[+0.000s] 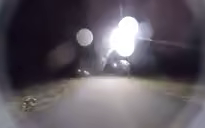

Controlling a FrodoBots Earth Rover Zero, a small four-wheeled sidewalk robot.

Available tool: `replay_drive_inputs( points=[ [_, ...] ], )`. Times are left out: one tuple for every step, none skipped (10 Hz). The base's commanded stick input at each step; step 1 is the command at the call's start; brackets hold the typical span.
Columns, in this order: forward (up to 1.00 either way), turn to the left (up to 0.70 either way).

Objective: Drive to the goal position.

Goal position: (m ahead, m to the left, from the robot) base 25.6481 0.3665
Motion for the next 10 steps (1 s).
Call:
replay_drive_inputs(
  points=[
    [1.0,0.0],
    [1.0,0.0],
    [1.0,0.0],
    [1.0,0.0],
    [1.0,0.0],
    [1.0,0.0],
    [1.0,0.0],
    [1.0,0.0],
    [1.0,0.0],
    [1.0,0.0]
  ],
)
